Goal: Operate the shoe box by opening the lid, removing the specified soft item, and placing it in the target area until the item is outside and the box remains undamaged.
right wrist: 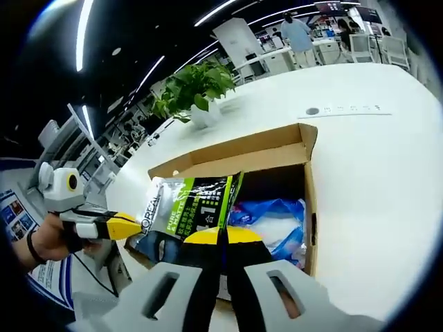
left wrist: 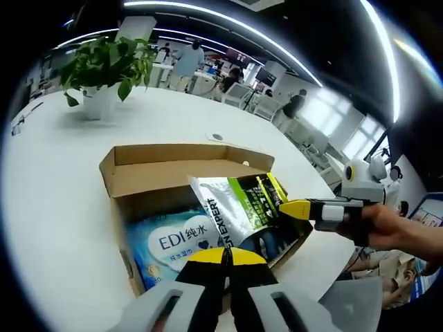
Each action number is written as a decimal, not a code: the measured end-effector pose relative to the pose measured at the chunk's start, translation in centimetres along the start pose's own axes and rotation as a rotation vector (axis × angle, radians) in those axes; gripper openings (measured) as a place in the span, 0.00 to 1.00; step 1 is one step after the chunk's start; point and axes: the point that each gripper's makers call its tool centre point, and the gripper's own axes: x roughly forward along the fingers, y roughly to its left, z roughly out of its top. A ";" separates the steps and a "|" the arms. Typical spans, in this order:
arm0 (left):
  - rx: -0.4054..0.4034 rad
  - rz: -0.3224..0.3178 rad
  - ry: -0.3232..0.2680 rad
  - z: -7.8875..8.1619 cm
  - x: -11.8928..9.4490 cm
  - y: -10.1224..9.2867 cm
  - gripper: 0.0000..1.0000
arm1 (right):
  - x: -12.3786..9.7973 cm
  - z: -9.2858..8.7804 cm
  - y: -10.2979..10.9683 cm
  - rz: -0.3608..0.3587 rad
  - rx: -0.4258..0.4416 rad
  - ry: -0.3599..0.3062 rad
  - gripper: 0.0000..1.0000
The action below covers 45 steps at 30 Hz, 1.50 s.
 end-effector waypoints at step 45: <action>0.210 -0.190 0.119 -2.5 7.0 -16.7 0.00 | -17.8 -3.4 -8.9 -0.172 0.189 -0.256 0.00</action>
